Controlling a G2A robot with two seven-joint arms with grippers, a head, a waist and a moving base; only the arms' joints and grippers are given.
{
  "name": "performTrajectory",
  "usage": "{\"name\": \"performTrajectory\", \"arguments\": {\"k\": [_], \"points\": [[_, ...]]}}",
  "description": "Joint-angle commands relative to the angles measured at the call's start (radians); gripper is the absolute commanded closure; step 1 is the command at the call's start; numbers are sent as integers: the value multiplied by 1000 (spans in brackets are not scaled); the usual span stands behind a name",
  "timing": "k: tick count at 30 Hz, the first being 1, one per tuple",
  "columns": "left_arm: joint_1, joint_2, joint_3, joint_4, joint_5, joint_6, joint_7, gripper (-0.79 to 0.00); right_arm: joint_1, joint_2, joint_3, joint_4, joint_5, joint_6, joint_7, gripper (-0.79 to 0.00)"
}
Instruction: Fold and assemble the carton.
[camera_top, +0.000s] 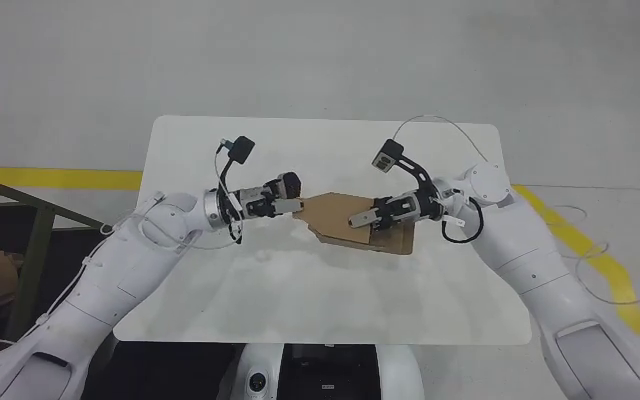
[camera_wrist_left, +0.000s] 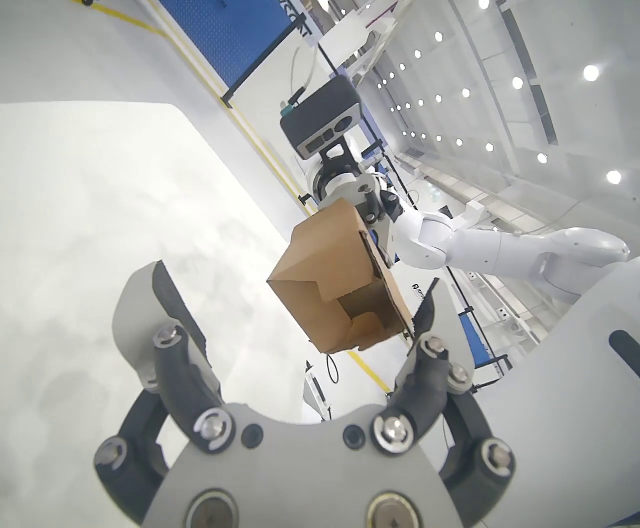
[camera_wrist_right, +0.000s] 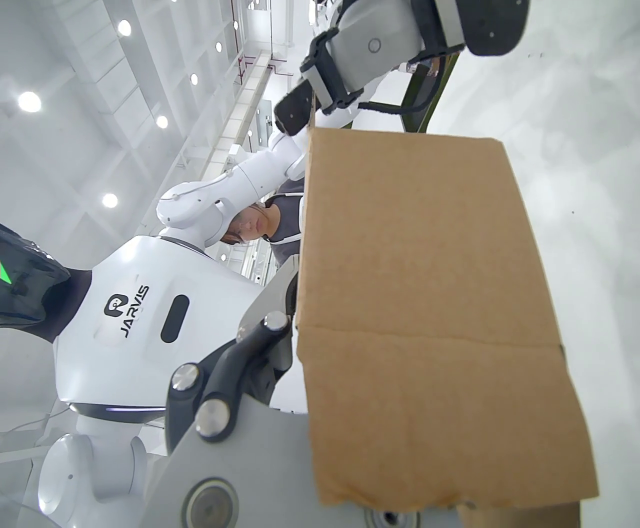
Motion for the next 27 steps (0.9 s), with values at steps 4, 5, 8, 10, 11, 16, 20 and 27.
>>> {"name": "performTrajectory", "arguments": {"k": [4,5,8,10,11,16,20,27], "points": [[38,3,-9,-33,46,-60,-32,-785,-5,0,20,12,15,-8,-8,0],[42,4,-9,-37,50,-66,-42,-785,-6,0,24,14,18,-9,-9,0],[51,3,-7,-43,49,-78,-61,-785,-11,0,35,22,25,-12,-12,0],[54,2,-8,-40,50,-70,-65,-785,-12,-1,40,23,27,-13,-13,0],[54,1,-8,-37,48,-60,-65,-785,-13,-1,43,21,27,-12,-12,0],[46,-6,-5,-22,44,-15,-61,-785,-17,-4,39,-6,15,0,0,0],[28,-16,11,-10,41,16,-71,-785,-19,-9,34,-12,11,1,1,0],[-19,-41,57,32,36,25,-96,-785,-23,-18,28,-6,18,-2,-2,0]]}}
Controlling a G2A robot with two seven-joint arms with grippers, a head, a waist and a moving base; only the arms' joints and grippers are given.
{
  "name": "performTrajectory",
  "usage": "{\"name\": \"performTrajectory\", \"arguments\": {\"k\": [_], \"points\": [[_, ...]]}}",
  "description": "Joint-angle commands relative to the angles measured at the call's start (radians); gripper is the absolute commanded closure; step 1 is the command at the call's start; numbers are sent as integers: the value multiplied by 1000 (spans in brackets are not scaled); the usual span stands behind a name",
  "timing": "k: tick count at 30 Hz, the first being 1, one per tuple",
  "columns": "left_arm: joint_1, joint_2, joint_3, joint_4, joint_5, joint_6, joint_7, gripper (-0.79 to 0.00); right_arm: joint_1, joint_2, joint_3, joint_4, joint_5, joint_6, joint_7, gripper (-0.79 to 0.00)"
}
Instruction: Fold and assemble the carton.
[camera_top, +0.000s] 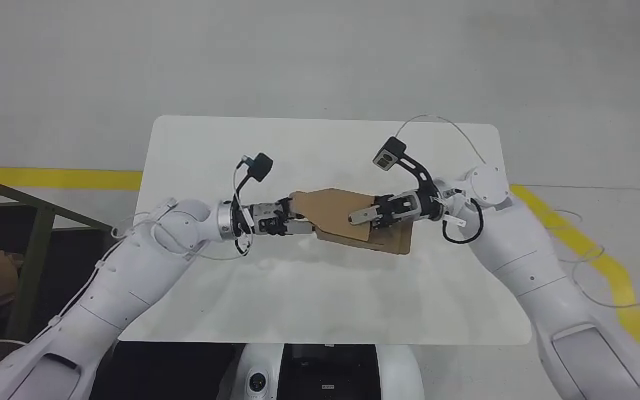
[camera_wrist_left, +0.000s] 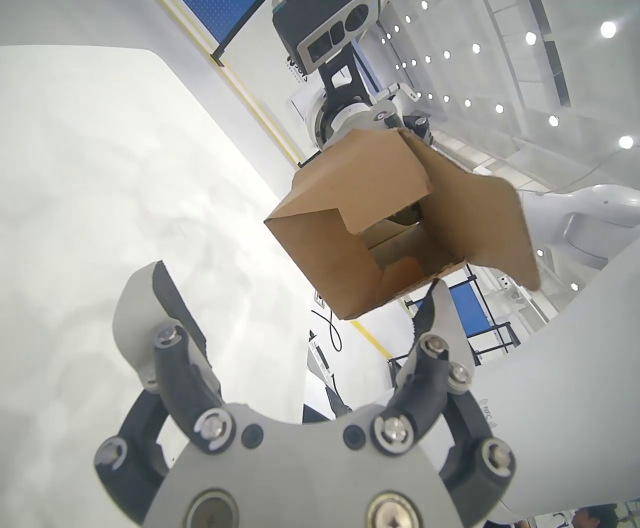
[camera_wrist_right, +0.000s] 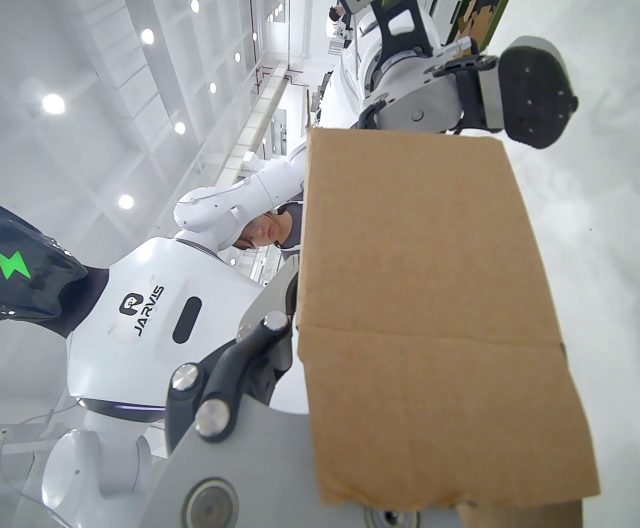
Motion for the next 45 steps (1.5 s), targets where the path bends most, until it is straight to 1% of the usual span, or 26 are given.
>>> {"name": "performTrajectory", "arguments": {"k": [1,12,18,23,29,31,35,40,43,45], "points": [[-11,-6,9,12,-3,0,-2,-785,-1,-1,1,1,0,0,0,0],[-63,-38,49,47,-15,0,-24,-785,-2,-15,-12,1,1,5,5,0],[-73,-51,67,53,-33,-7,-49,-785,0,-20,-9,7,-1,7,7,0],[-75,-57,65,67,-43,-17,-54,-785,-2,-21,-2,9,-5,8,8,0],[-51,-52,26,77,-49,-44,-29,-785,-9,-19,19,7,-6,9,9,0],[-32,-48,8,73,-65,-64,-26,-785,-12,-17,25,6,-7,9,9,0],[1,-38,-28,61,-73,-72,-26,-785,-19,-14,39,2,-10,10,10,0],[45,-28,-83,53,-60,-82,18,-785,-26,-13,48,-6,-14,14,14,0],[57,-25,-111,57,-56,-55,46,-785,-29,-15,42,-15,-16,16,16,0],[58,-26,-116,59,-50,-38,51,-785,-29,-17,37,-18,-16,17,17,0]]}}
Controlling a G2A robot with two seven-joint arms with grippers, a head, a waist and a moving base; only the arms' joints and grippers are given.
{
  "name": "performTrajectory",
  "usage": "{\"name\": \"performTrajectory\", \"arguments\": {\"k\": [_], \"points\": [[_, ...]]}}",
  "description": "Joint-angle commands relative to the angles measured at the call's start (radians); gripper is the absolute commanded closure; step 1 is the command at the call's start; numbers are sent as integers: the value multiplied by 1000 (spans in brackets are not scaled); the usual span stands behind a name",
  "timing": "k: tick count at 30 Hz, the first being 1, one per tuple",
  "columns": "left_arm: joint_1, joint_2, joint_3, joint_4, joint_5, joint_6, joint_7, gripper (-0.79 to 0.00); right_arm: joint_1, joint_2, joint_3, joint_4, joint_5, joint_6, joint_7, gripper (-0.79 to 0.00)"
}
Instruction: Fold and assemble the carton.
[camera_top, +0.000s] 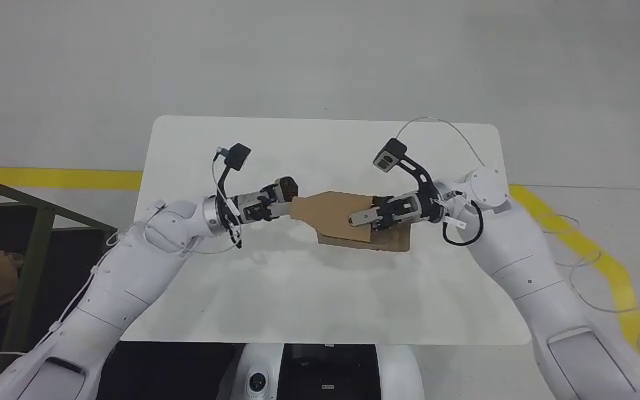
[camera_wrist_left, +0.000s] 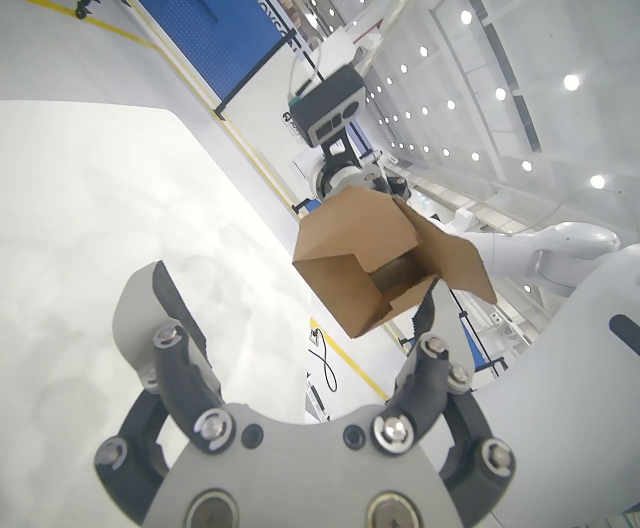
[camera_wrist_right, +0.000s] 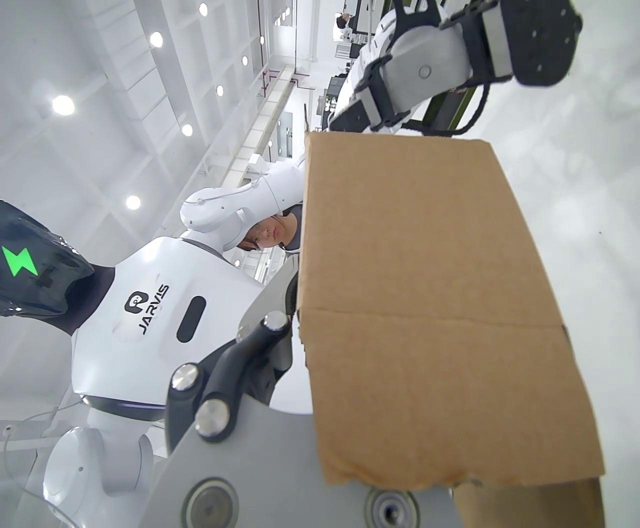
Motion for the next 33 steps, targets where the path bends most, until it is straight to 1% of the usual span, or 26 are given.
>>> {"name": "performTrajectory", "arguments": {"k": [1,7,13,22,27,33], "points": [[-1,-2,-1,2,4,12,5,-785,1,-2,-5,-2,-1,1,1,0],[-27,-17,27,5,6,37,-14,-785,5,-10,-20,3,1,-1,-1,0],[-60,-34,67,7,2,32,-49,-785,7,-14,-18,14,4,-2,-2,0],[-73,-49,86,28,0,26,-68,-785,6,-17,-14,21,2,-3,-3,0],[-76,-50,68,55,8,28,-61,-785,7,-16,-7,27,-4,-1,-1,0],[-54,-37,15,59,15,53,-77,-785,3,-12,4,43,-29,-7,-7,0]]}}
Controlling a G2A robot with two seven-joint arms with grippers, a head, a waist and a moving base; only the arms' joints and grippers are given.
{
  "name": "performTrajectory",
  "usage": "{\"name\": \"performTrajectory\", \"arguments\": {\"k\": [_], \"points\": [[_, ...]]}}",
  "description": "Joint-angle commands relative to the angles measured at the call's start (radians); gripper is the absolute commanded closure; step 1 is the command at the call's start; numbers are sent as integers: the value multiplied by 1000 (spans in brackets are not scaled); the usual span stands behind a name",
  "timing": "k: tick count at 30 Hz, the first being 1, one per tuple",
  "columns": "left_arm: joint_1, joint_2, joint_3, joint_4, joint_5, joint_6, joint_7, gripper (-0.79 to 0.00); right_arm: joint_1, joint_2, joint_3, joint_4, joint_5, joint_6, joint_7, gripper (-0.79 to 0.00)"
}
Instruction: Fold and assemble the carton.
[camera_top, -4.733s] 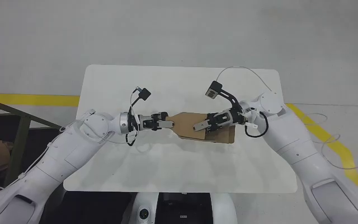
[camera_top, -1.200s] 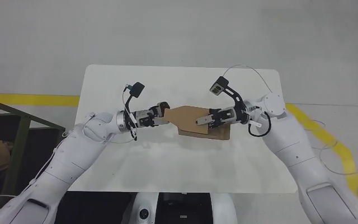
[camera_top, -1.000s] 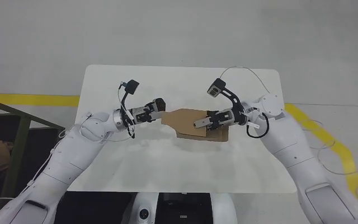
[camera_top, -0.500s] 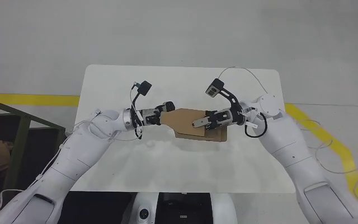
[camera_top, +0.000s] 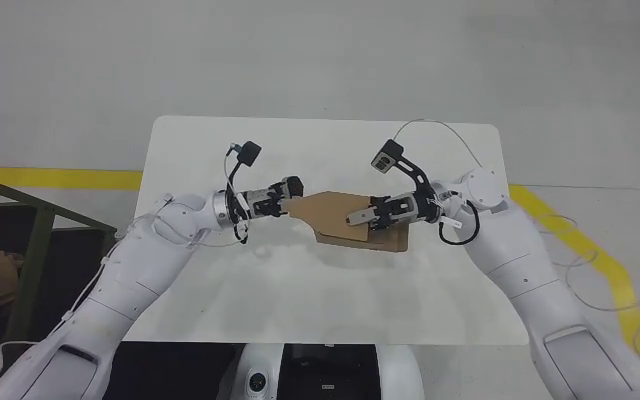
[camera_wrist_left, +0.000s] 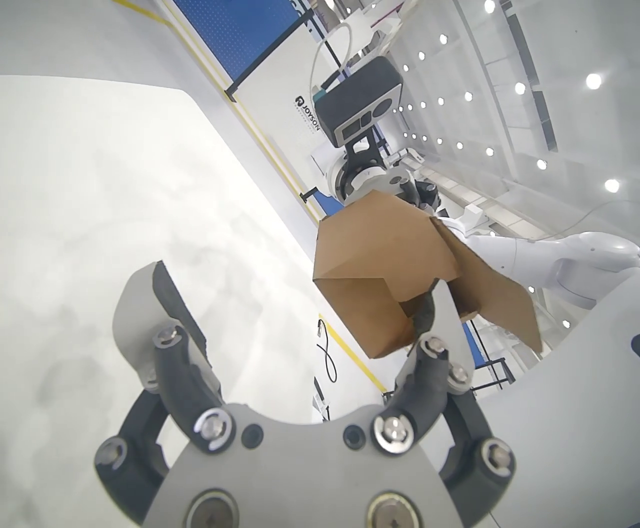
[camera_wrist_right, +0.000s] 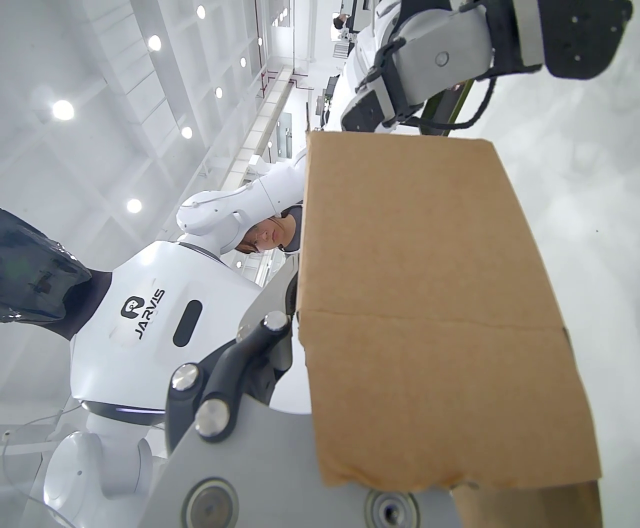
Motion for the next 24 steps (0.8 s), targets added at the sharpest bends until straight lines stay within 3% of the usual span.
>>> {"name": "performTrajectory", "arguments": {"k": [1,12,18,24], "points": [[8,6,-20,-6,0,14,-11,-785,-1,1,2,5,-4,-2,-2,0],[84,36,-150,-110,-47,32,-39,-785,-1,0,-10,29,-23,-8,-8,0],[95,39,-150,-174,-56,55,-108,-785,6,-2,-19,36,-32,-6,-6,0],[61,30,-119,-159,-1,61,-132,-785,15,-4,-28,39,-42,-5,-5,0]]}}
